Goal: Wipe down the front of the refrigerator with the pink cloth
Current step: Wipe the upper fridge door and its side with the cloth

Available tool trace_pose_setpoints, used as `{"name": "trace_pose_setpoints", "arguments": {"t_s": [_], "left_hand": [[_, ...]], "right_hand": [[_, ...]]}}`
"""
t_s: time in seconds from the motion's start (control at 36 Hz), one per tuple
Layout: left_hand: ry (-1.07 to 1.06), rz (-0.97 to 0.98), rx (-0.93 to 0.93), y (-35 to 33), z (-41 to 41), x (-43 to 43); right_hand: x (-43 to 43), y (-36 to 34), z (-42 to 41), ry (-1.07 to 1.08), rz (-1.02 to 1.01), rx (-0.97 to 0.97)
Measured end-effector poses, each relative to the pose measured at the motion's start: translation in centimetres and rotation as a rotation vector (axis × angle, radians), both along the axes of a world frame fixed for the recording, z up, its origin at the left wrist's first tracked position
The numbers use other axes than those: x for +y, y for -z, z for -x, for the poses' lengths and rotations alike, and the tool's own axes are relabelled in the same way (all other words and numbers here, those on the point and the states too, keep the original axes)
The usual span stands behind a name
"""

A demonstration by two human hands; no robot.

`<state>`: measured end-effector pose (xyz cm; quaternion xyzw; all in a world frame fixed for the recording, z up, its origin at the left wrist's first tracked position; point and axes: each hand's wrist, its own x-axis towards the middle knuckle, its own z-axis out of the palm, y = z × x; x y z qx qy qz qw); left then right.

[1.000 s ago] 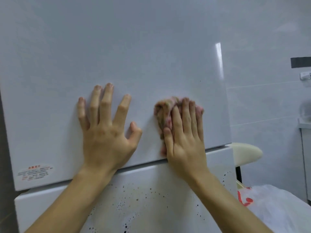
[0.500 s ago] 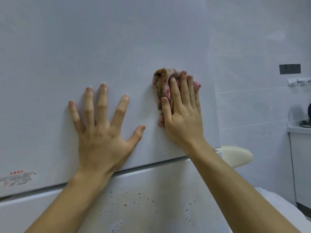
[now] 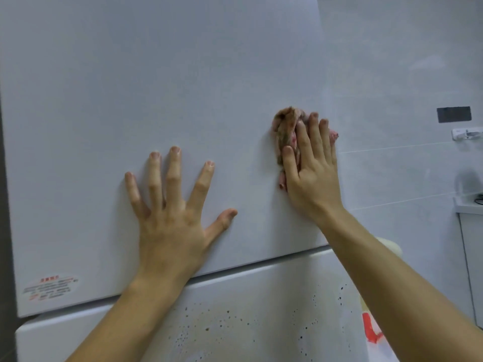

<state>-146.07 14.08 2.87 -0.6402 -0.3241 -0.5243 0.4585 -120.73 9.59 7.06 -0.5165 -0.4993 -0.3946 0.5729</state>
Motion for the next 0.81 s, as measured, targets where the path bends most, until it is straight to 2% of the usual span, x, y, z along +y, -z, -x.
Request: {"name": "trace_pose_setpoints", "arguments": {"t_s": [0.08,0.19,0.33,0.44,0.56,0.64,0.72,0.81], "left_hand": [[0.000,-0.016,-0.005,0.0,0.0,0.2],[0.004,-0.021,-0.009,0.1,-0.1,0.3],[0.014,-0.042,-0.016,0.3,-0.1,0.5],[0.012,-0.043,-0.014,0.3,-0.1,0.5],[0.016,-0.041,-0.014,0.3,-0.1,0.6],[0.012,-0.040,-0.018,0.3,-0.1,0.6],[0.020,-0.046,-0.013,0.2,-0.1,0.6],[0.029,-0.055,-0.018,0.3,-0.1,0.7]], "right_hand": [[0.1,0.1,0.0,-0.021,0.000,0.019],[0.1,4.4,0.2,-0.027,-0.019,0.059],[-0.6,9.5,-1.1,0.006,0.059,0.024],[-0.8,11.3,-1.6,-0.010,0.065,0.012],[-0.4,9.1,-1.7,-0.042,0.013,0.014],[0.1,4.6,-2.3,-0.029,-0.046,0.025],[-0.1,0.1,-3.0,-0.041,-0.022,0.078],[-0.2,-0.3,-3.0,-0.079,-0.005,0.078]]}}
